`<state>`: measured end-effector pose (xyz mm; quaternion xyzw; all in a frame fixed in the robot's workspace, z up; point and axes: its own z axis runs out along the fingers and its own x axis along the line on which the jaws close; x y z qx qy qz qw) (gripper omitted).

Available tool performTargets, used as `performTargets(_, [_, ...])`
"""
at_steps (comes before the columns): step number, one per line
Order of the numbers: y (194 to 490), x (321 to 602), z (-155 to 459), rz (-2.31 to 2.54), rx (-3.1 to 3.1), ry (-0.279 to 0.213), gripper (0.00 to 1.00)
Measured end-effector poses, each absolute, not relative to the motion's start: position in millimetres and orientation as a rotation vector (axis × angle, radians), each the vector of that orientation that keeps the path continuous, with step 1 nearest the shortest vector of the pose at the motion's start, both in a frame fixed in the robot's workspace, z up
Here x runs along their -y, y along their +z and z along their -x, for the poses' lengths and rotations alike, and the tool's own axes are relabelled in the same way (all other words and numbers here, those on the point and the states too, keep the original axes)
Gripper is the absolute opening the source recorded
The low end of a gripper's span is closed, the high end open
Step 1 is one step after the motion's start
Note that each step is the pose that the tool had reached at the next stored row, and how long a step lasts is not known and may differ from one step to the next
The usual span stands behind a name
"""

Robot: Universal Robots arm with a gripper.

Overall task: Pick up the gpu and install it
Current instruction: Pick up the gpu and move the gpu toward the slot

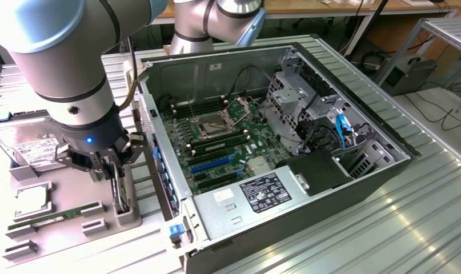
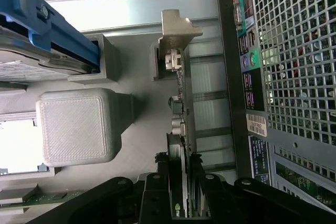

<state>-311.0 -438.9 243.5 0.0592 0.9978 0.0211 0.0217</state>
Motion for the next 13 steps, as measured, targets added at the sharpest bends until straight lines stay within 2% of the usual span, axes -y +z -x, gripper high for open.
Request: performTargets(13, [243.5, 438.9, 311.0, -0.183, -3.092, 0.065, 0.27])
